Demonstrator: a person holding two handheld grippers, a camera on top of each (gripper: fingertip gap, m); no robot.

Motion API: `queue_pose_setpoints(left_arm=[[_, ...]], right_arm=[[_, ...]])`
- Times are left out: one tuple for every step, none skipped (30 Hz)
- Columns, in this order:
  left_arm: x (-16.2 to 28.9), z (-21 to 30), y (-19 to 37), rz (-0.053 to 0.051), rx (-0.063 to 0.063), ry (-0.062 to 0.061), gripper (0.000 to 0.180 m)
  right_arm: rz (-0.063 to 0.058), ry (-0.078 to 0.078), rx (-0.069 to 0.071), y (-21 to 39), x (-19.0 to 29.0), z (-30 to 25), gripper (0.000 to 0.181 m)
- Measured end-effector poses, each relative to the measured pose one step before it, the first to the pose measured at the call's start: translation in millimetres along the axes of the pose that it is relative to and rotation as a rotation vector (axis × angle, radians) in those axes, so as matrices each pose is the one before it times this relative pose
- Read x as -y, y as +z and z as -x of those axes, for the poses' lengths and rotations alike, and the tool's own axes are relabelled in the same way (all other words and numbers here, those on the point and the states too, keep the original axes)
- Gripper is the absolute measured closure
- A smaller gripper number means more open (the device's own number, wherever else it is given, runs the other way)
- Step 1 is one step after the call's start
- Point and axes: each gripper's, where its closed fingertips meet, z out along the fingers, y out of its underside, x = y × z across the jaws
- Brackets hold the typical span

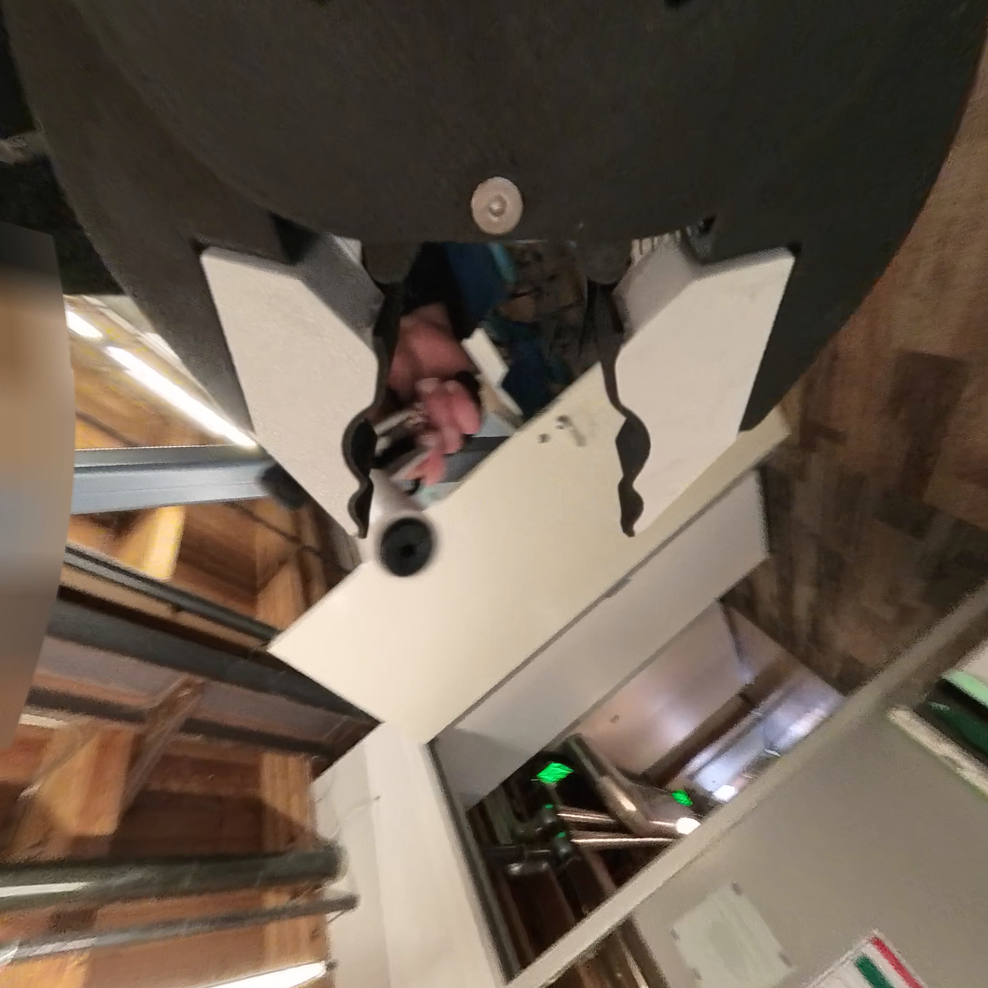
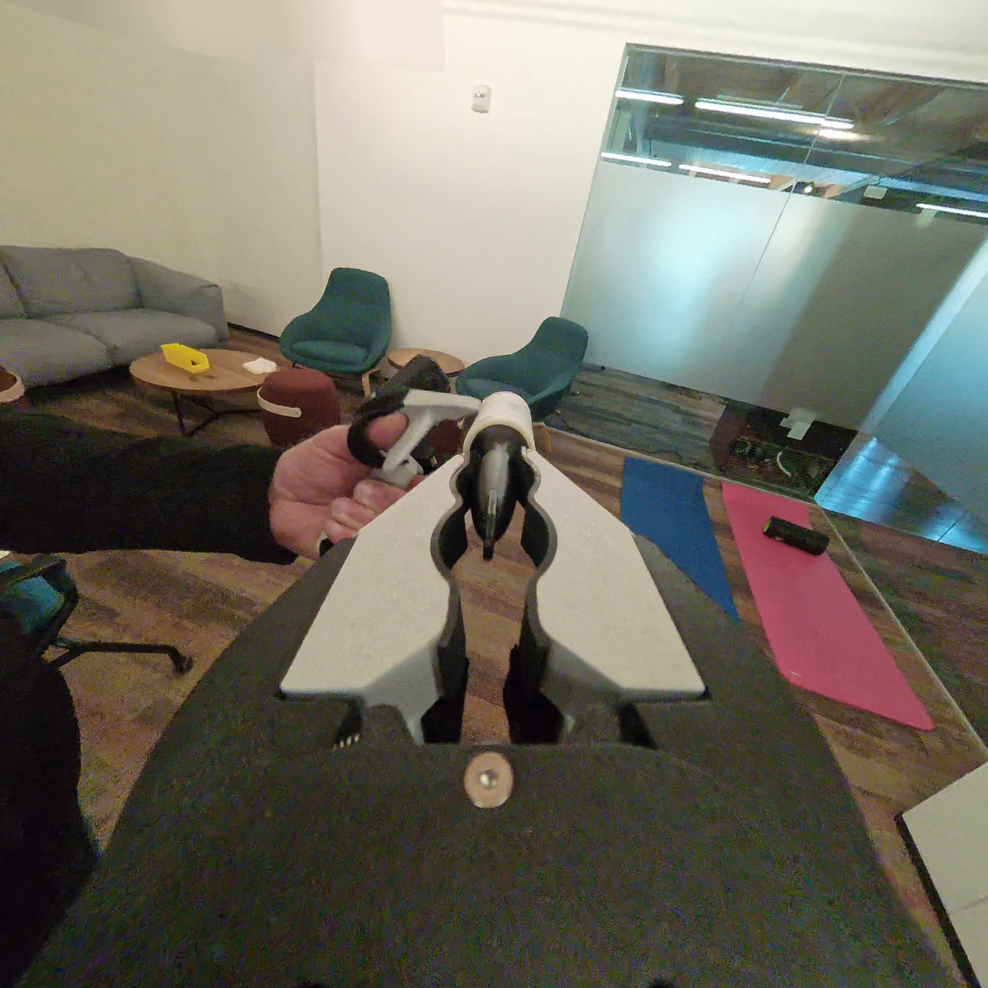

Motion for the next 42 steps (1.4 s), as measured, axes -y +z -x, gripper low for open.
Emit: queue_pose_setpoints(left_arm=[[0.19, 14.57, 0.45, 0.0116, 0.0598, 0.0213, 0.088], [-0.69, 24.15, 0.76, 0.0147, 0.0962, -0.0011, 0.094], [1.7, 21.81, 2.37, -0.0038, 0.0661, -0.0115, 0.093], [2.25, 18.45, 4.14, -0.0049, 0.0481, -0.0113, 0.093], [-0.14, 17.25, 6.34, 0.0131, 0.0589, 0.0127, 0.092], [-3.06, 17.77, 8.76, 0.0309, 0.0774, 0.0282, 0.09], [-5.3, 14.96, 11.17, 0.0393, 0.0679, 0.0181, 0.089], [-6.24, 10.49, 13.15, 0.0431, 0.0391, -0.0126, 0.088], [-4.51, 6.93, 13.65, 0.0359, 0.0159, -0.0329, 0.087], [-1.81, 5.02, 13.0, 0.019, 0.0056, -0.0338, 0.087], [-1.26, 3.13, 12.47, 0.0134, 0.0011, -0.0267, 0.09], [-2.21, 2.86, 12.4, 0.0196, 0.013, -0.0062, 0.091], [-2.51, 2.56, 12.03, 0.0182, 0.0247, 0.0204, 0.09], [-3.66, 1.9, 11.61, 0.0193, 0.0263, 0.0205, 0.09], [-5.61, -0.67, 11.52, 0.0268, 0.0134, 0.0135, 0.091], [-7.19, -0.69, 11.47, 0.0338, 0.0156, 0.0253, 0.091], [-6.26, 1.64, 10.11, 0.0265, 0.0281, 0.0244, 0.09], [-5.27, -0.19, 9.15, 0.019, 0.0093, 0.0095, 0.091], [-5.74, -1.32, 8.73, 0.0228, -0.0023, -0.0037, 0.091], [-4.67, -0.73, 8.01, 0.0193, 0.0021, -0.0023, 0.091], [-2.8, -0.71, 6.78, 0.0077, 0.0065, 0.0068, 0.091], [-2.92, -1.55, 6.51, 0.01, 0.0029, 0.01, 0.092], [-4.19, -1.68, 6.51, 0.0177, 0.0038, 0.0121, 0.093], [-5.14, -0.14, 6.39, 0.0223, 0.0165, 0.0223, 0.092], [-5.76, 0.18, 6.23, 0.0254, 0.0217, 0.0347, 0.092], [-5.74, -1.14, 5.86, 0.0272, 0.0145, 0.0328, 0.092], [-4.49, -1.2, 5.2, 0.0219, 0.0141, 0.0272, 0.092], [-4.5, -0.27, 4.65, 0.0252, 0.0216, 0.0342, 0.093], [-4.42, -0.59, 4.3, 0.0286, 0.0205, 0.0387, 0.092], [-3.6, -0.42, 3.47, 0.0241, 0.0219, 0.0364, 0.092], [-3.64, 0.72, 3.02, 0.0255, 0.0313, 0.0473, 0.093], [-4.64, 0.5, 3.26, 0.0321, 0.0304, 0.0517, 0.093], [-5.47, 0.12, 3.76, 0.0355, 0.0242, 0.0468, 0.093], [-5.43, 0.33, 4.24, 0.033, 0.0216, 0.0467, 0.094], [-5.39, 2.34, 4.65, 0.0315, 0.0312, 0.049, 0.095], [-5.07, 2.52, 4.9, 0.0275, 0.0299, 0.0482, 0.095], [-5.32, 2.12, 5.2, 0.0276, 0.0237, 0.0403, 0.095], [-5.05, 1.64, 5.15, 0.0248, 0.0185, 0.0322, 0.095], [-4.46, 1.1, 4.74, 0.0207, 0.0142, 0.0247, 0.095], [-4.35, 1.34, 4.46, 0.0193, 0.017, 0.0281, 0.096], [-4.76, 1.2, 4.22, 0.0209, 0.0177, 0.0284, 0.095], [-4.04, -0.16, 3.65, 0.0164, 0.0105, 0.0218, 0.095]], right_arm=[[-0.0117, -0.0072, -0.0014, -2.99, 4.9, 0.91, 0.168], [-0.0119, -0.0091, 0.0087, -1.72, 5.12, 3.66, 0.168], [-0.0075, -0.0118, 0.0159, -0.15, 4.51, 5.62, 0.168], [0.0058, -0.0208, -0.0021, 1.46, 2.13, 3.91, 0.168], [0.0195, -0.0287, -0.0099, 2.84, -0.98, 2.93, 0.168], [0.0263, -0.0261, 0.0034, 4.15, -3.88, 4.49, 0.168], [0.0197, -0.0177, 0.0114, 5.27, -5.12, 5.67, 0.168], [0.0112, -0.0131, 0.0118, 5.94, -5.24, 6.5, 0.169], [0.016, -0.0129, 0.013, 6.59, -6.23, 7.34, 0.168], [0.0221, -0.0221, 0.0063, 7.03, -7.43, 7.27, 0.168], [0.0287, -0.0366, -0.0113, 7.12, -9.03, 5.34, 0.168], [0.0418, -0.0429, -0.0182, 7.42, -11.77, 3.85, 0.168], [0.0447, -0.0365, -0.01, 7.46, -12.93, 4.06, 0.168], [0.0386, -0.0271, 0.0006, 7.12, -12.5, 4.93, 0.168], [0.0354, -0.0271, 0.0066, 5.98, -11.08, 5.52, 0.168], [0.0192, -0.0256, 0.0083, 3.47, -6.57, 5.53, 0.168], [0.0083, -0.0165, 0.0106, 0.74, -2.14, 5.15, 0.168], [0.0045, -0.0142, 0.0118, -1.22, 0.57, 4.75, 0.168], [-0.0024, -0.0117, 0.0148, -2.08, 2.83, 5.14, 0.168], [-0.0072, -0.0066, 0.0185, -2.05, 4.15, 5.99, 0.168], [-0.0081, -0.0111, 0.02, -1.77, 4.58, 6.81, 0.168], [-0.0106, -0.017, 0.0207, -1.59, 5.65, 7.54, 0.168], [-0.0151, -0.0123, 0.0216, -1.85, 7.07, 7.32, 0.168], [-0.0114, -0.0071, 0.0165, -2.04, 6.2, 5.07, 0.168], [0.0026, -0.0028, 0.0075, -2.33, 2.32, 0.94, 0.168], [0.0219, -0.002, -0.0036, -2.53, -3.69, -3.04, 0.168], [0.0344, -0.0026, -0.0112, -2.19, -9.31, -5.79, 0.168], [0.0359, 0.0087, -0.0098, -1.78, -13.55, -6.88, 0.167], [0.0331, 0.0194, -0.0107, -1.48, -16.26, -8.1, 0.168], [0.0388, 0.0199, -0.0166, -1.28, -18.93, -9.31, 0.168], [0.0414, 0.0175, -0.0181, -0.71, -19.51, -9.71, 0.168], [0.03, 0.0203, -0.009, -0.76, -16.62, -7.94, 0.168], [0.0144, 0.0199, 0.0007, -1.21, -11.04, -5.41, 0.168], [0.0002, 0.0095, 0.0047, -1.96, -4.46, -2.46, 0.168], [-0.0061, -0.0029, 0.0088, -2.24, 1.38, 0.85, 0.168], [-0.0067, -0.0142, 0.0142, -1.84, 5.59, 4.11, 0.168], [-0.0102, -0.0173, 0.0198, -1.11, 8.9, 6.58, 0.168], [-0.0174, -0.0192, 0.0205, -0.76, 11.5, 7.76, 0.168], [-0.021, -0.0256, 0.0165, -0.57, 13.22, 8.09, 0.168], [-0.0177, -0.0256, 0.0101, -0.45, 13.46, 6.84, 0.168], [-0.0155, -0.0245, 0.0041, -1.06, 12.78, 4.66, 0.167], [-0.0131, -0.0238, 0.0023, -1.33, 10.63, 2.73, 0.167]])
